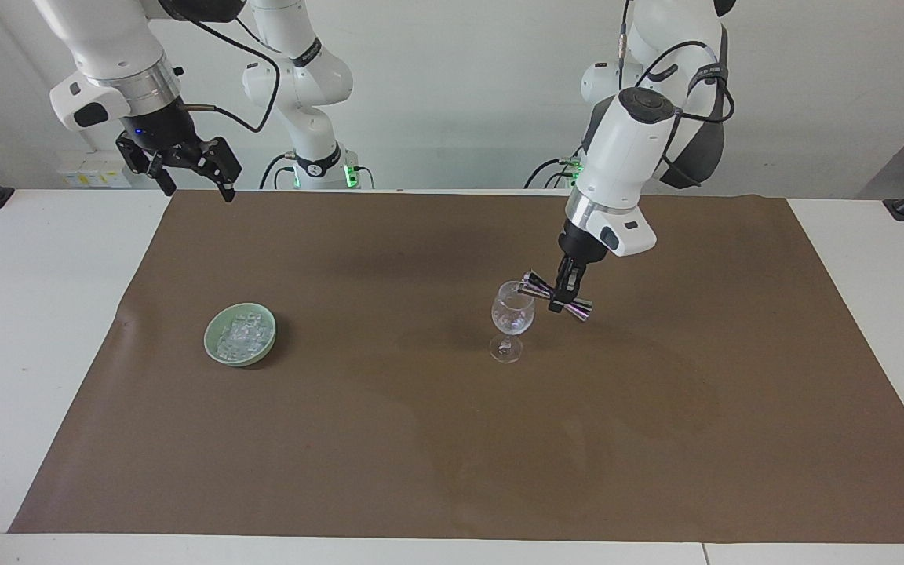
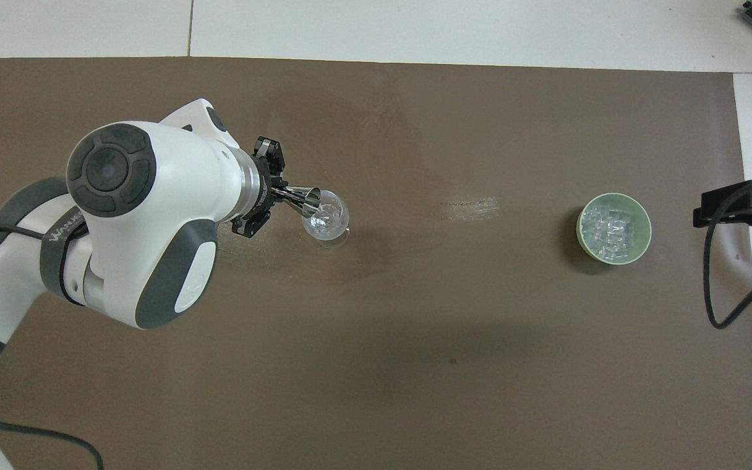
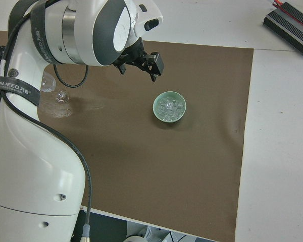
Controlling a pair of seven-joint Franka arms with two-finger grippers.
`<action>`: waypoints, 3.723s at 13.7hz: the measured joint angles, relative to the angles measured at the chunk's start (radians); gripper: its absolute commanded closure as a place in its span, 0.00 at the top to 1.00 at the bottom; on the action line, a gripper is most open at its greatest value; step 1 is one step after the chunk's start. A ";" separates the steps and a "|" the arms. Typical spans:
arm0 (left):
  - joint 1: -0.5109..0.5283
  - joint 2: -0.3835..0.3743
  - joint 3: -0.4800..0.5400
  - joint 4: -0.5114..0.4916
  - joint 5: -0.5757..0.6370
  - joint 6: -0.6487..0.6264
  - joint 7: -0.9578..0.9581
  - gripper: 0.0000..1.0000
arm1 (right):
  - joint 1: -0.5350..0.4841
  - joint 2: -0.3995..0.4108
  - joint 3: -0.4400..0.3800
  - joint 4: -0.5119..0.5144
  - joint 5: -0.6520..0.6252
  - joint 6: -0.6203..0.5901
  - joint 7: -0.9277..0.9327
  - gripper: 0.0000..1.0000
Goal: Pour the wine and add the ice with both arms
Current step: 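Tilt the silver cup with the left gripper to pour into the glass, then rotate back and withdraw the left gripper with the silver cup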
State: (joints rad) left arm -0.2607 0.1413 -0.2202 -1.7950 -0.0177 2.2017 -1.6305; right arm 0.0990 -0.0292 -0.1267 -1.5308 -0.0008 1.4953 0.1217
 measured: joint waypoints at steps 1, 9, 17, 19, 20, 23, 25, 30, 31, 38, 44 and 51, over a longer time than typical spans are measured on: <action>-0.005 0.000 0.000 0.000 0.016 0.000 0.000 0.00 | 0.000 0.000 0.000 0.000 0.000 0.000 0.000 1.00; -0.014 -0.005 0.000 0.010 0.163 0.003 -0.007 0.00 | 0.000 0.000 0.000 0.000 0.000 0.000 0.000 1.00; -0.053 -0.022 -0.002 0.017 0.231 0.003 -0.037 0.00 | 0.000 0.000 0.000 0.000 0.000 0.000 0.000 1.00; -0.063 -0.023 -0.002 0.018 0.265 0.003 -0.044 0.00 | 0.000 0.000 0.000 0.000 0.000 0.000 0.000 1.00; -0.065 -0.023 -0.002 0.020 0.301 0.004 -0.049 0.00 | 0.000 0.000 0.000 0.000 0.000 0.000 0.000 1.00; -0.067 -0.023 -0.002 0.029 0.382 0.006 -0.053 0.00 | 0.000 0.000 0.000 0.000 0.000 0.000 0.000 1.00; -0.080 -0.023 -0.002 0.033 0.412 0.013 -0.060 0.00 | 0.000 0.000 0.000 0.000 0.000 0.000 0.000 1.00; -0.109 -0.023 -0.003 0.036 0.467 0.018 -0.081 0.00 | 0.000 0.000 0.000 0.000 0.000 0.000 0.000 1.00; -0.111 -0.023 -0.003 0.036 0.476 0.019 -0.082 0.00 | 0.000 0.000 0.000 0.000 0.000 0.000 0.000 1.00; -0.102 -0.022 0.008 0.012 0.409 0.054 -0.087 0.00 | 0.000 0.000 0.000 0.000 0.000 0.000 0.000 1.00; -0.031 -0.024 0.014 -0.035 0.019 0.062 -0.073 0.00 | 0.000 0.000 0.000 0.000 0.000 0.000 0.000 1.00; 0.143 -0.041 0.019 -0.089 -0.392 0.062 0.253 0.00 | -0.001 0.000 -0.005 0.000 0.000 0.000 0.000 1.00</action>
State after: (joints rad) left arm -0.1172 0.1005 -0.2016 -1.8839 -0.4094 2.2636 -1.3777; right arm 0.0984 -0.0292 -0.1318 -1.5308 -0.0008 1.4953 0.1217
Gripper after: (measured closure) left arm 0.784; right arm 0.000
